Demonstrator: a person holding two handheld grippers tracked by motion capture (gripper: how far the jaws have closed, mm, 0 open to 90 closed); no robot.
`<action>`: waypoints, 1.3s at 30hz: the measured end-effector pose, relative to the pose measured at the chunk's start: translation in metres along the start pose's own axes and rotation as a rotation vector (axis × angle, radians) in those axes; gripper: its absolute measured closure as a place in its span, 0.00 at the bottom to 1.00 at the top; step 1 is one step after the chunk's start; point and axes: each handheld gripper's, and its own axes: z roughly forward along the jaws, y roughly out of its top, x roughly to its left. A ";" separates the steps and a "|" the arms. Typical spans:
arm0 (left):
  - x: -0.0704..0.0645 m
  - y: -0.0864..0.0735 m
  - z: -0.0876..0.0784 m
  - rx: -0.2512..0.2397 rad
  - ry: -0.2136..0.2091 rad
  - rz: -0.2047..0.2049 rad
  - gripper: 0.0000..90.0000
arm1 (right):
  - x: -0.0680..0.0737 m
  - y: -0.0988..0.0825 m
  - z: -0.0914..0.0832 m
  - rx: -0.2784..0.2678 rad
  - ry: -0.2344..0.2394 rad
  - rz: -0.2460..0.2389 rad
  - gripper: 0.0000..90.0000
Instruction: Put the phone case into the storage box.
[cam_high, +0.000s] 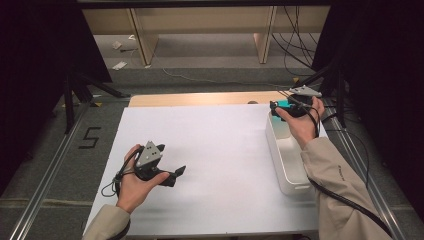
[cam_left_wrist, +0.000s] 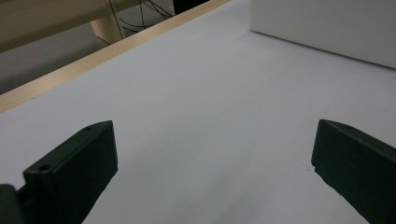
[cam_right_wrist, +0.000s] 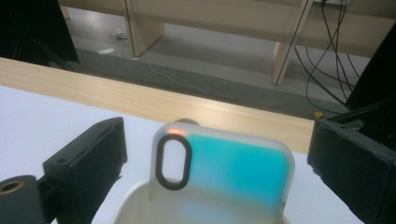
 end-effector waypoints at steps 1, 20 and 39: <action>0.000 0.000 0.000 0.000 0.000 0.000 0.00 | 0.000 0.000 0.000 0.000 0.000 0.000 0.06; 0.000 0.000 0.001 0.006 0.006 -0.004 0.00 | 0.013 0.003 -0.045 -0.037 0.109 -0.050 0.02; -0.001 0.001 0.002 0.006 0.004 -0.001 0.00 | 0.035 -0.005 -0.083 -0.075 0.244 -0.086 0.02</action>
